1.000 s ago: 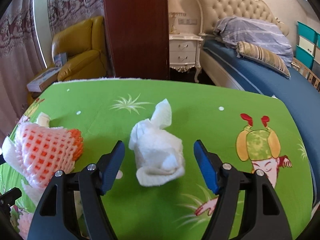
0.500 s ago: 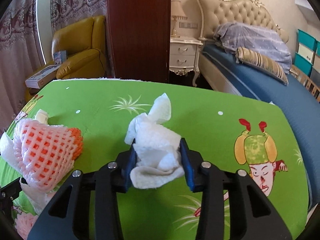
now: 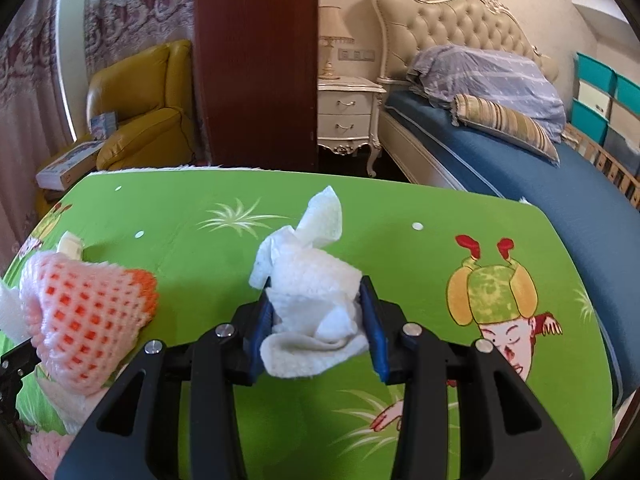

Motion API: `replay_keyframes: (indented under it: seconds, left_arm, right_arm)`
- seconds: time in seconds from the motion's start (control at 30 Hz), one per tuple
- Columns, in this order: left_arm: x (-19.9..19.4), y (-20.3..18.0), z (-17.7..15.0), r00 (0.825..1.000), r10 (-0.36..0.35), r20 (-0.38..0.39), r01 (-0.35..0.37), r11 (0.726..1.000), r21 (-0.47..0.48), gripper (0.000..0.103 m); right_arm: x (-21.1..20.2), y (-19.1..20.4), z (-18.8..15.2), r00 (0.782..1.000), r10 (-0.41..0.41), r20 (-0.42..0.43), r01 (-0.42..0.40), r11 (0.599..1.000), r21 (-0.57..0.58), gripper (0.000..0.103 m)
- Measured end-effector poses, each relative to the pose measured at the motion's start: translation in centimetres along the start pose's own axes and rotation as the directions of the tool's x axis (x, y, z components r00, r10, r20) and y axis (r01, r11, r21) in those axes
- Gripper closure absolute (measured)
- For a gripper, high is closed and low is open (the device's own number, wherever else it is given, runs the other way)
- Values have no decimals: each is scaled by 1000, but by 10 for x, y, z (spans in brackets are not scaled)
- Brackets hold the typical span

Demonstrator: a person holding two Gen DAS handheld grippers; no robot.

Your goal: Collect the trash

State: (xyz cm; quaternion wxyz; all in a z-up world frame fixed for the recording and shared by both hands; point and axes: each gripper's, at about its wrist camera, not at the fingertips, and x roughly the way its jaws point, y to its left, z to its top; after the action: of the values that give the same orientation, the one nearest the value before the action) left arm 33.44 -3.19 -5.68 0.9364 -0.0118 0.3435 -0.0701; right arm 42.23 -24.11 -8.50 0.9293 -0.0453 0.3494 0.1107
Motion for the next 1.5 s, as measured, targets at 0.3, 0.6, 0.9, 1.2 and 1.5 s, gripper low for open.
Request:
replay_keyframes:
  seconds: [0.3, 0.6, 0.9, 1.2, 1.5]
  left_arm:
    - [-31, 1, -9, 998, 31, 57, -30, 1000, -5, 51]
    - [-101, -8, -51, 994, 17, 106, -19, 1000, 16, 51]
    - [-129, -44, -85, 993, -26, 116, 15, 996, 87, 51]
    - [-158, -66, -85, 978, -61, 200, 32, 989, 144, 51]
    - [-175, -97, -84, 969, -132, 210, 89, 975, 203, 51]
  right_arm:
    - [-23, 1, -20, 999, -26, -25, 27, 999, 25, 64]
    - [-149, 20, -89, 995, -59, 79, 59, 998, 1, 63]
    - [-216, 5, -151, 986, -77, 150, 64, 994, 90, 63]
    - [-262, -4, -172, 973, -75, 220, 46, 990, 136, 63]
    - [-303, -4, -207, 967, -85, 240, 56, 991, 125, 63]
